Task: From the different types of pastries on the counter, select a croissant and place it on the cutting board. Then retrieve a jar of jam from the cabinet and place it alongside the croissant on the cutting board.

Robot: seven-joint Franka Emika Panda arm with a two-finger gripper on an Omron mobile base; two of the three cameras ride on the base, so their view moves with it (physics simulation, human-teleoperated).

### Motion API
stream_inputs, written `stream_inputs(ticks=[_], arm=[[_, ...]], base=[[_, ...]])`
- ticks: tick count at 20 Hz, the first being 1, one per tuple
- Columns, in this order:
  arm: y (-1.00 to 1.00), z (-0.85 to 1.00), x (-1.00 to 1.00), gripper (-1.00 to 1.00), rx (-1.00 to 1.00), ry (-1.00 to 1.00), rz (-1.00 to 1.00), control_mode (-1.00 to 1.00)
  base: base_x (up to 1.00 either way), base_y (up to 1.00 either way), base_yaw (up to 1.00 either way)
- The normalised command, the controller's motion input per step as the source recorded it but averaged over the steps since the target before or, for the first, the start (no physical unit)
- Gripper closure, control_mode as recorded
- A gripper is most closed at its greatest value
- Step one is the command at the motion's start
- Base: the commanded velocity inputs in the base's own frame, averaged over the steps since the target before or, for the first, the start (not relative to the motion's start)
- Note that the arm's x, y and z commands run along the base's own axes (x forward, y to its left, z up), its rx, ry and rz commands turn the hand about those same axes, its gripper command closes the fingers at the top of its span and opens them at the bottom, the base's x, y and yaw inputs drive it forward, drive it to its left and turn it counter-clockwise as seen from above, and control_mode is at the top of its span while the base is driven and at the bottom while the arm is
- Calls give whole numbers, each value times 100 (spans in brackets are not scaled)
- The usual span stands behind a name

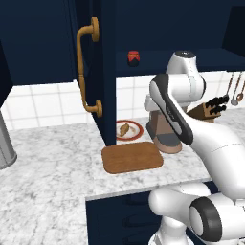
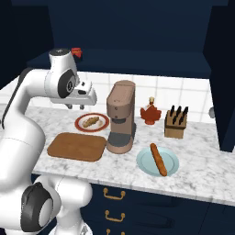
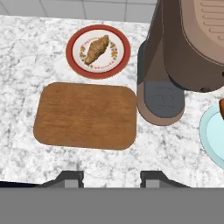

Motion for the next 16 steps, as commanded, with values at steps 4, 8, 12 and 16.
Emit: stream_inputs(ticks=[4, 8, 12, 16], arm=[[0, -1, -2, -100, 0, 2, 0, -100], [3, 1, 3, -100, 0, -3, -1, -100], [0, 0, 0, -100, 0, -1, 0, -100], [0, 0, 0, -100, 0, 0, 2, -100]], base=[[0, 0, 0], [0, 0, 0], [0, 0, 0], [0, 0, 0]])
